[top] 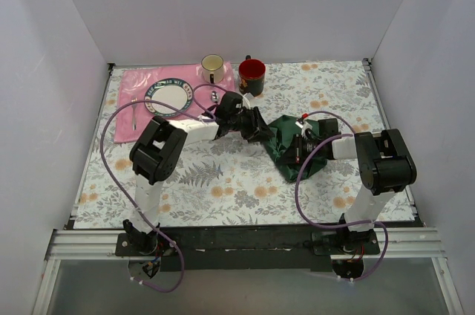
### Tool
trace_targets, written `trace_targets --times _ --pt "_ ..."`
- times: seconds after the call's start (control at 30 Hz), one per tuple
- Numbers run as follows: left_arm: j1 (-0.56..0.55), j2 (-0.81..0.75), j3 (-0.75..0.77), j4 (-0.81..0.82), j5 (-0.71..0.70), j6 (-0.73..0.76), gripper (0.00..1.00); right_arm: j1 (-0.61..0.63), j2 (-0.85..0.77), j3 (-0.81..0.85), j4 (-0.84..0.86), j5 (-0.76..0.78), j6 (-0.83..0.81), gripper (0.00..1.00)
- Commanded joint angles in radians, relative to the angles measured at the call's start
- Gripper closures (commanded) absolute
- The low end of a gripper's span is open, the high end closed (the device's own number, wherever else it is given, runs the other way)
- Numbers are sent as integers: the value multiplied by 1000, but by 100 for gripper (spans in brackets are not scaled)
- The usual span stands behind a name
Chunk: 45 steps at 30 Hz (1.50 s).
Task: Fold the napkin, place the utensils inside, and roll it up
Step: Roll the napkin with the utensil
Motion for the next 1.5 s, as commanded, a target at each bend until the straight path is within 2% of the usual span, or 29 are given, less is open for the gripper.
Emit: trace_targets --times 0.0,0.23,0.33,0.5,0.67,0.8,0.9,1.1,1.3,1.47 --pt "-5 58 78 76 51 5 67 -13 20 -17 -78 68 -28 99" --pt "-5 170 126 44 14 37 70 -15 7 -29 -99 111 -46 99" --pt "-5 202 152 -50 -67 70 74 -15 -11 -25 -139 144 -71 97" --pt "-5 239 121 -71 -96 91 79 -1 -75 27 -263 247 -128 82" --pt "-5 241 46 -9 -70 79 82 36 -134 78 -369 325 -157 66" --pt "-6 247 20 5 -76 93 83 53 -197 110 -417 351 -163 58" --pt "-5 253 12 5 -81 94 84 59 -230 139 -496 390 -192 57" --pt "-5 271 24 -2 -79 88 86 91 -313 109 -552 448 -227 53" --pt "-5 285 52 -47 -89 84 87 133 -356 21 -526 542 -223 56" --pt "-5 293 60 -55 -86 79 87 162 -410 35 -532 565 -228 56"
